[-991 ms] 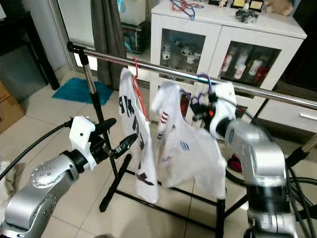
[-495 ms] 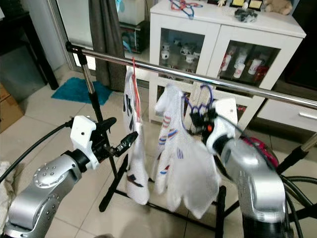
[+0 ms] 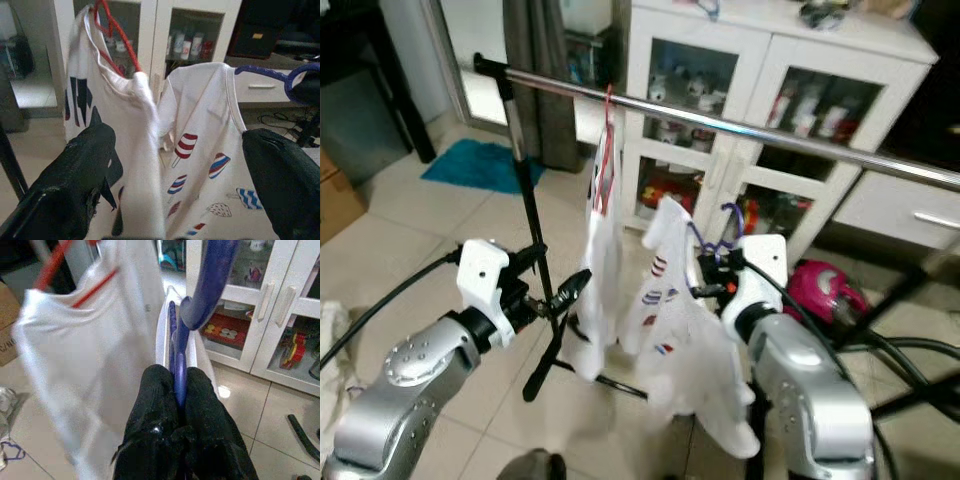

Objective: Hang hanger

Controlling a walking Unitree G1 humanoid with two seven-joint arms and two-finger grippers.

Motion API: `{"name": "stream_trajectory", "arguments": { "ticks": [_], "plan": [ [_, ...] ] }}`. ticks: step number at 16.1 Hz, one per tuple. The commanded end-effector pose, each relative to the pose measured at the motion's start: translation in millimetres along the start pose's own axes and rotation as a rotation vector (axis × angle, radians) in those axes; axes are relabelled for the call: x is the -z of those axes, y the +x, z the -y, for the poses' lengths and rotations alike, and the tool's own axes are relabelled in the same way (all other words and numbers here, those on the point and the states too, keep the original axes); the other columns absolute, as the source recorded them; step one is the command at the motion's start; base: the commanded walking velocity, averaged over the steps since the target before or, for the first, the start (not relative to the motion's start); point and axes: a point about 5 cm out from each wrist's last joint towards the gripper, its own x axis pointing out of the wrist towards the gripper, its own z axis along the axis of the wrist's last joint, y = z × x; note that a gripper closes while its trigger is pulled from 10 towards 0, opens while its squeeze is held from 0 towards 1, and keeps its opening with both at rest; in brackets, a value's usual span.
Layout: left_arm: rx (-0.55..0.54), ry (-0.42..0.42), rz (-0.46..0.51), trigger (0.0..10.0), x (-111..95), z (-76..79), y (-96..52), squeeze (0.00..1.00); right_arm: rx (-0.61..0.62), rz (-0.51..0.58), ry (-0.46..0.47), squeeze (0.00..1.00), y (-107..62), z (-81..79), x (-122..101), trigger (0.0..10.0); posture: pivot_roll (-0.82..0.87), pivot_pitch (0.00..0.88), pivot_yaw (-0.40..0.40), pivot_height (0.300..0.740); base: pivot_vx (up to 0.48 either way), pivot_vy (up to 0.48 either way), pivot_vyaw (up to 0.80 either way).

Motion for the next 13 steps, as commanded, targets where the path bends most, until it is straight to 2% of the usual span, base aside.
{"name": "stream_trajectory", "arguments": {
  "ticks": [1, 4, 8, 10, 12, 13],
  "plan": [
    [-0.014, -0.011, 0.000, 10.0, 0, -0.9, 0.6, 0.00, 0.000, 0.066, -0.029, 0.00, -1.6, -1.9, -14, 0.0, 0.06, 0.008, -0.052, 0.740, -0.274, 0.000, 0.00],
    [-0.013, -0.009, -0.014, 10.0, 5, 0.4, -3.3, 0.00, -0.012, 0.072, -0.024, 0.00, -1.2, -7.0, -12, 0.0, 0.06, 0.000, -0.043, 0.740, -0.175, 0.000, 0.00],
    [-0.009, 0.001, -0.005, 10.0, 0, -3.2, -0.7, 0.00, -0.048, 0.091, -0.036, 0.00, 4.0, -14.2, -17, 0.0, 0.07, 0.004, -0.052, 0.740, -0.120, 0.000, 0.00],
    [0.001, 0.003, -0.022, 10.0, 5, -1.2, -2.9, 0.00, -0.058, 0.096, -0.045, 0.00, 3.3, -15.3, -17, 0.0, 0.07, 0.000, -0.035, 0.740, -0.120, 0.000, 0.00],
    [0.039, -0.039, -0.023, 10.0, 3, 0.2, 3.9, 0.02, -0.090, 0.125, -0.040, 0.00, 1.5, -20.5, -24, 0.0, 0.07, 0.000, -0.028, 0.740, 0.000, 0.000, 0.00],
    [0.043, -0.047, -0.018, 10.0, 2, -1.3, 8.0, 0.82, -0.117, 0.139, -0.040, 0.00, 1.7, -23.6, -27, 0.0, 0.07, 0.000, -0.029, 0.740, 0.000, 0.000, 0.00]
  ]
}}
